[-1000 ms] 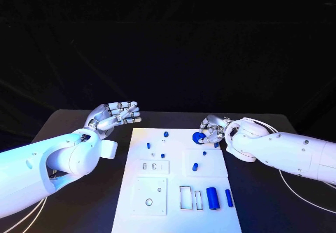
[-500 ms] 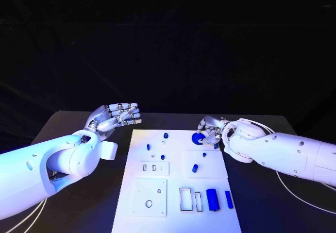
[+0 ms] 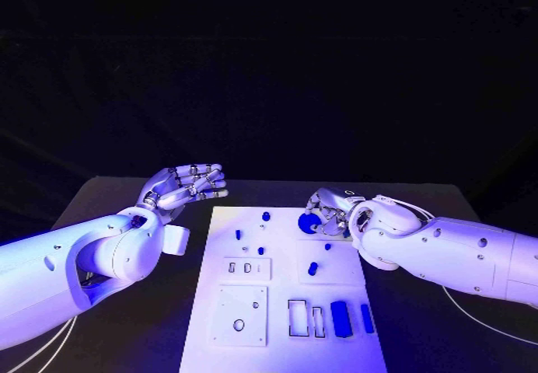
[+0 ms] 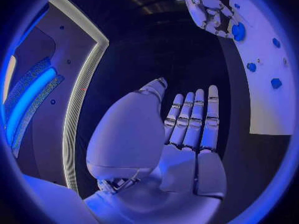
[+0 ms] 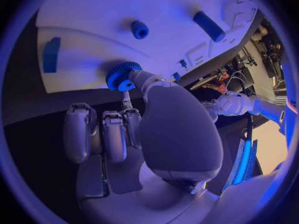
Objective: Assemble the parts on the task board
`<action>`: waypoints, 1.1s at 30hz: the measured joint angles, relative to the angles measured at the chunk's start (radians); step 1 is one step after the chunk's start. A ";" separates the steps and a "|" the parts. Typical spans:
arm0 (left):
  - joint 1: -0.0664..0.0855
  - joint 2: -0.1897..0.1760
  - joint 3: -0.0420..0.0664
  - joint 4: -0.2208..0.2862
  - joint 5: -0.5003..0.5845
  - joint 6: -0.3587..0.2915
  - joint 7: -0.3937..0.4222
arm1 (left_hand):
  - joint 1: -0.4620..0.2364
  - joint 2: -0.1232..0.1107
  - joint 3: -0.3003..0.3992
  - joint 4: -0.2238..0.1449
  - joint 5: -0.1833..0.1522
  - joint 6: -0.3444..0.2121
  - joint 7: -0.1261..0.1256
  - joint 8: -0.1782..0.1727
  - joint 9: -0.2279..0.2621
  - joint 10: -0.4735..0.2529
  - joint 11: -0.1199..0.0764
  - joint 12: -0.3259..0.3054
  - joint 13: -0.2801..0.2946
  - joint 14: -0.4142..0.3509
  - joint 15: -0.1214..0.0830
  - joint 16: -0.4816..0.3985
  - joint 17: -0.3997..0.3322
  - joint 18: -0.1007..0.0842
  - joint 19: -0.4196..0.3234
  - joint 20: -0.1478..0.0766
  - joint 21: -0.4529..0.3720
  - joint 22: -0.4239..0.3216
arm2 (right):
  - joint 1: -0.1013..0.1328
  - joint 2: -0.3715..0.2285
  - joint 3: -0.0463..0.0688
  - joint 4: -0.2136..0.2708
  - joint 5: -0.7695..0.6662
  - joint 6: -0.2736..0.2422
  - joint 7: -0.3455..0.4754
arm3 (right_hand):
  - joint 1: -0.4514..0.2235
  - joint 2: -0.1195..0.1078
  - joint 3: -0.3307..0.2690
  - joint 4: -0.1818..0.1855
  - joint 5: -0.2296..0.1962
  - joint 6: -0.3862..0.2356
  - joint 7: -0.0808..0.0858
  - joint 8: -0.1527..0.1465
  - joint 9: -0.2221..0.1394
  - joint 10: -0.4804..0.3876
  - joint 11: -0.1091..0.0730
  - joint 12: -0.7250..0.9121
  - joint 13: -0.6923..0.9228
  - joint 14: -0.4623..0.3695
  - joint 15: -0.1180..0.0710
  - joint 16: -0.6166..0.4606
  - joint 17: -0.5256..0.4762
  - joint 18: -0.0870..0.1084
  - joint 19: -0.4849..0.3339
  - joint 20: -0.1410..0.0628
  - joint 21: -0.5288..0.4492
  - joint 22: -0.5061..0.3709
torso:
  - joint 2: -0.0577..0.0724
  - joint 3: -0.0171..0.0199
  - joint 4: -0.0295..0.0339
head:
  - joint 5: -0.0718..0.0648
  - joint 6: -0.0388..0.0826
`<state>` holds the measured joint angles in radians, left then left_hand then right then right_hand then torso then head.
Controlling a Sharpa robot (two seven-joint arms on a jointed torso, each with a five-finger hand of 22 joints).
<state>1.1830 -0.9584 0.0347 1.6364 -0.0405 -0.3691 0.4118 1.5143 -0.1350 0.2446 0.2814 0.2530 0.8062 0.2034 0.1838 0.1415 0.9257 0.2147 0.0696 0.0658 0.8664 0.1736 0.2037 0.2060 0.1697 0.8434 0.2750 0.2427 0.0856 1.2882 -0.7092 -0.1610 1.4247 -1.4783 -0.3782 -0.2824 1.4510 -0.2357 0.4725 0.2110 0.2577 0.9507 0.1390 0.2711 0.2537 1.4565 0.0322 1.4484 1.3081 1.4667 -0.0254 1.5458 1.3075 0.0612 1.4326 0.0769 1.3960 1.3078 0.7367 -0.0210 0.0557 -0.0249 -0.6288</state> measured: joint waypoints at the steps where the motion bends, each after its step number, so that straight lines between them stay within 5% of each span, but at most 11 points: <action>1: 0.000 0.000 0.000 0.000 0.000 0.000 0.000 | 0.000 0.000 0.000 0.000 0.000 0.000 0.000 0.000 0.000 0.000 0.000 0.000 0.000 0.000 0.000 0.000 0.000 0.000 0.000 0.000 0.000 0.000 | 0.001 0.003 0.000 0.007 -0.006 -0.009 0.000 | -0.001 0.001 0.000 0.000 0.000 0.000 0.000 0.000 0.000 0.002 -0.002 0.000 0.000 0.000 0.000 0.000 0.000 0.000 0.000 0.000 0.003 0.000 | 0.000 -0.0003 0.0000 | 0.000 0.000; 13: 0.000 0.005 0.000 -0.001 0.000 0.002 -0.001 | 0.000 0.000 0.000 0.000 0.000 0.000 0.000 0.000 0.000 0.000 0.000 0.000 0.000 0.000 0.000 0.000 0.000 0.000 0.000 0.000 0.000 0.000 | 0.006 0.094 0.001 0.027 -0.056 -0.080 -0.003 | -0.011 0.005 0.006 0.000 -0.001 0.002 -0.002 0.000 0.000 0.002 -0.002 0.000 0.000 0.000 0.000 0.000 0.000 0.000 0.000 0.000 0.004 0.000 | 0.000 -0.0020 0.0007 | 0.012 -0.004; 33: 0.000 0.013 0.000 0.001 -0.001 0.004 -0.003 | 0.000 0.000 0.003 -0.003 0.000 0.000 0.000 0.000 0.000 0.000 0.000 0.000 0.000 0.000 0.000 0.000 0.002 0.000 0.000 0.000 0.000 -0.001 | -0.028 0.246 -0.007 -0.109 -0.066 -0.074 0.000 | -0.024 0.003 0.015 -0.004 -0.007 0.002 -0.002 0.000 0.000 0.005 0.002 0.000 0.000 0.000 0.000 0.000 0.001 0.000 0.003 -0.004 0.004 0.000 | 0.002 -0.0023 0.0015 | 0.020 -0.007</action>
<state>1.1833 -0.9450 0.0347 1.6370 -0.0413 -0.3652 0.4084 1.5143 -0.1350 0.2474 0.2785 0.2530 0.8063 0.2034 0.1838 0.1416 0.9257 0.2146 0.0695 0.0658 0.8665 0.1736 0.2037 0.2078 0.1696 0.8434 0.2750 0.2427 0.0847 1.2599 -0.4633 -0.1680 1.3161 -1.5440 -0.4525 -0.2825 1.4274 -0.2332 0.4879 0.2069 0.2509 0.9529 0.1369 0.2714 0.2537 1.4613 0.0340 1.4483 1.3077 1.4667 -0.0252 1.5456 1.3081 0.0612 1.4361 0.0733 1.3999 1.3074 0.7383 -0.0233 0.0572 -0.0050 -0.6355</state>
